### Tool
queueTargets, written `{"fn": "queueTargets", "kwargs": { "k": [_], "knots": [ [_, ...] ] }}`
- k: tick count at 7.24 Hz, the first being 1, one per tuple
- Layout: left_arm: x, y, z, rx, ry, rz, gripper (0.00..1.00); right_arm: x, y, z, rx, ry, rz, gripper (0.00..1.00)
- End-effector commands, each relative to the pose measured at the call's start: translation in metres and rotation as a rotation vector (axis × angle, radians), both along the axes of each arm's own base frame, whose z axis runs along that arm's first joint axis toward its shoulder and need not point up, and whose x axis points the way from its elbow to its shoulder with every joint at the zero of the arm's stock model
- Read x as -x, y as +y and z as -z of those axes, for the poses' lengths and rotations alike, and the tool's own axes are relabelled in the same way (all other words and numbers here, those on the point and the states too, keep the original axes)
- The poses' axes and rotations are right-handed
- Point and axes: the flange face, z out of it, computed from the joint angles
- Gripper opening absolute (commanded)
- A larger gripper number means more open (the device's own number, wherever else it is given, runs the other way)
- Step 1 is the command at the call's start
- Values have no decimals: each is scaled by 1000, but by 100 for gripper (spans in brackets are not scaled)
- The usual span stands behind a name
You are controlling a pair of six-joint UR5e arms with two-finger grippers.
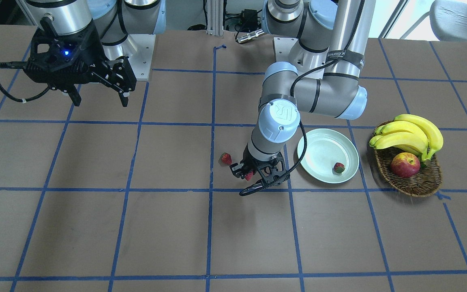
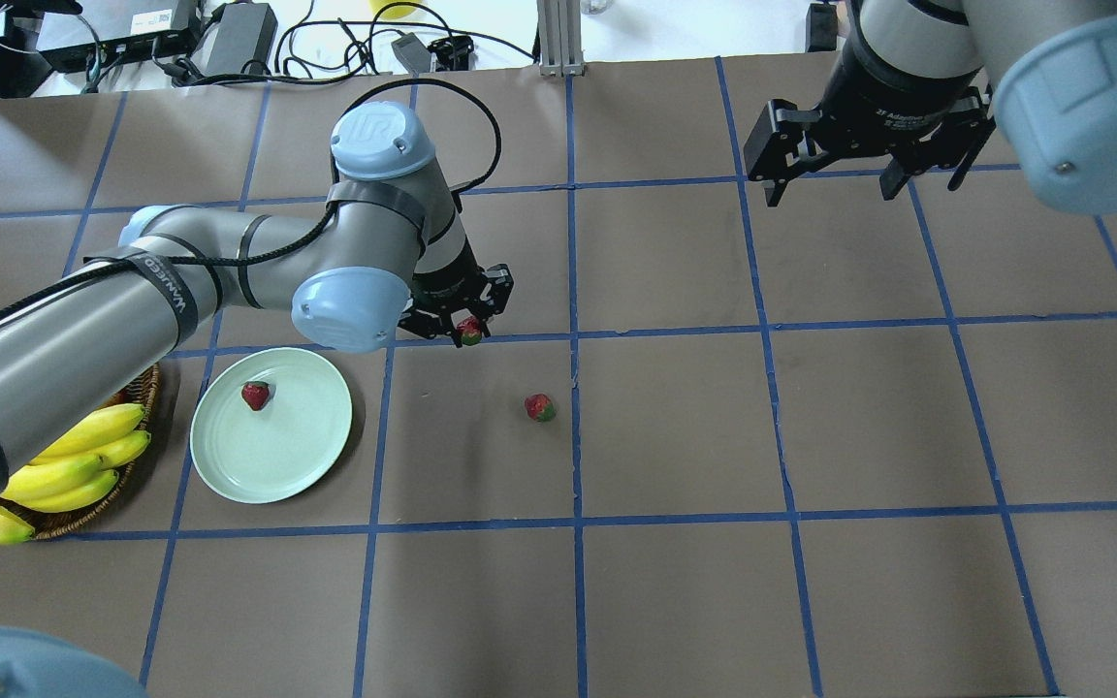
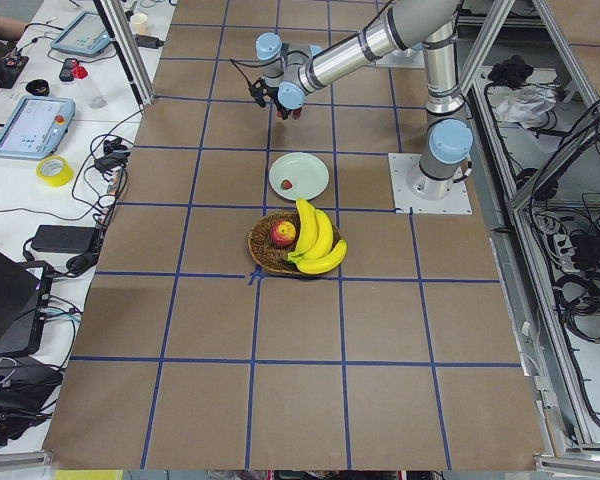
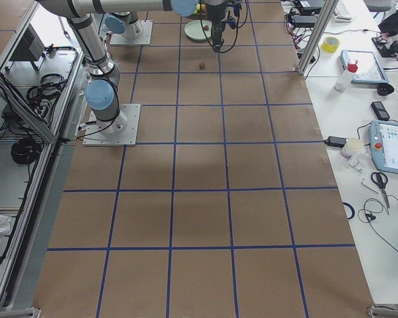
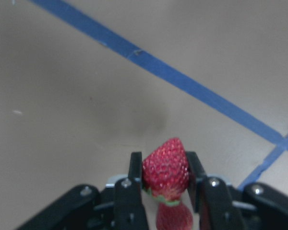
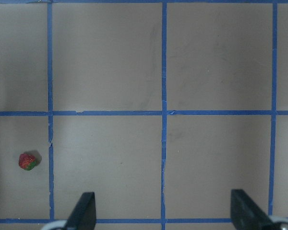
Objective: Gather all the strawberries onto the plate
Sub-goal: 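Carry the strawberry with the left gripper over the plate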
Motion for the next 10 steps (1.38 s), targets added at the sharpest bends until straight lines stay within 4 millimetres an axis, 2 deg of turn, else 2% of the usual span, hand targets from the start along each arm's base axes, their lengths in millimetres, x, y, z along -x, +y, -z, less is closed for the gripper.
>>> {"fn": "queueTargets", "kwargs": {
  "k": [1, 2, 4, 5, 6, 7, 8, 9, 10],
  "knots": [
    [-61, -8, -23, -53, -44, 126, 0, 0, 0, 0, 0, -1, 0, 100],
    [-100, -5, -28, -93, -85, 248, 0, -1, 0, 0, 0, -1, -1, 100],
    [-148, 0, -31, -125, -92, 283, 0, 0, 0, 0, 0, -1, 0, 100],
    [-164, 1, -26, -140, -78, 348, 0, -1, 0, 0, 0, -1, -1, 100],
    [-184, 7, -15, -170, -78, 333, 0, 0, 0, 0, 0, -1, 0, 100],
    [-200, 19, 2, -205, -59, 312, 8, 0, 0, 2, -3, 0, 0, 100],
    [-208, 24, 8, -215, -52, 294, 48, 0, 0, 1, -2, 0, 0, 100],
    [-210, 22, 6, -208, -52, 276, 99, 0, -1, 1, -2, -1, 0, 100],
    [-201, 22, 2, -198, -54, 284, 100, 1, -1, 1, 0, -3, 6, 100]
  ]
}}
